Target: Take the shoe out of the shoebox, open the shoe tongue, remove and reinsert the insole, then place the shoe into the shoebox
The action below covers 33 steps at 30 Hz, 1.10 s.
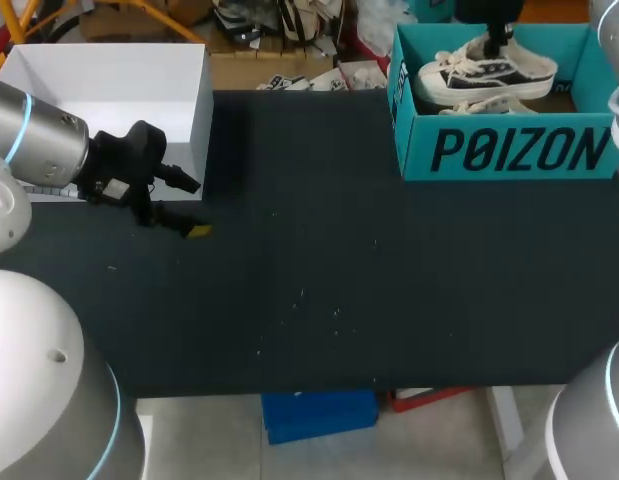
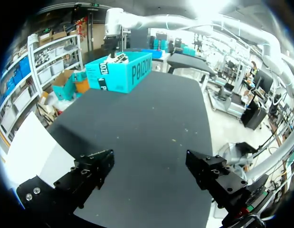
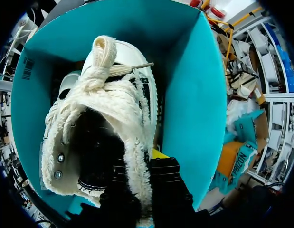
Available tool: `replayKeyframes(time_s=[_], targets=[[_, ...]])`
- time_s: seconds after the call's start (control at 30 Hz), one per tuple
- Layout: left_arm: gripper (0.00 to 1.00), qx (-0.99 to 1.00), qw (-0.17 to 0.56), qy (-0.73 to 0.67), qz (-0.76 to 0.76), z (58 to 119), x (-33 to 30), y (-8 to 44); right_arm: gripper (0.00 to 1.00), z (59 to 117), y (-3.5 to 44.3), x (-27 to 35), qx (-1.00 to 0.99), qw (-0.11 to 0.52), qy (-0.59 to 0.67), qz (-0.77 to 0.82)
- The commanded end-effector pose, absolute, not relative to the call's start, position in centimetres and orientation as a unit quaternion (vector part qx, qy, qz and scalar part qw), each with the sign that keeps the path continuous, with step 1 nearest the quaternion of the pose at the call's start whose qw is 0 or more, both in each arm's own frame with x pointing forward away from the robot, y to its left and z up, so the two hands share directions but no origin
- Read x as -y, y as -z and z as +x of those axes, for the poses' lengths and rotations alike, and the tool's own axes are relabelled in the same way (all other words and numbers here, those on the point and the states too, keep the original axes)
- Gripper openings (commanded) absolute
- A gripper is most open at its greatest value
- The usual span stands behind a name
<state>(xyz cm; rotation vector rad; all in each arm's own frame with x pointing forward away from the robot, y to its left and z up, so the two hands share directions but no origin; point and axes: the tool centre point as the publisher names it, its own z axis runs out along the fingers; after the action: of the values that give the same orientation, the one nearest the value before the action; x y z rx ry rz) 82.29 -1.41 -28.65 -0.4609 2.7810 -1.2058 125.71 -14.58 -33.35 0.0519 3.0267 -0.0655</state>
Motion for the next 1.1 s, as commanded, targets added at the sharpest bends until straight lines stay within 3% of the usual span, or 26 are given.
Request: replayKeyframes(time_s=[0.03,1.1], targets=[[1.0,-0.907,0.038,0.391,-0.151,82.2,1.5,28.7,0.0,127.6,34.9,14.6,-0.999,0.026,0.019,0.017],[1.0,-0.907,0.038,0.391,-0.151,82.2,1.5,28.7,0.0,127.6,38.5,14.1,-1.0,-0.001,0.026,0.007]])
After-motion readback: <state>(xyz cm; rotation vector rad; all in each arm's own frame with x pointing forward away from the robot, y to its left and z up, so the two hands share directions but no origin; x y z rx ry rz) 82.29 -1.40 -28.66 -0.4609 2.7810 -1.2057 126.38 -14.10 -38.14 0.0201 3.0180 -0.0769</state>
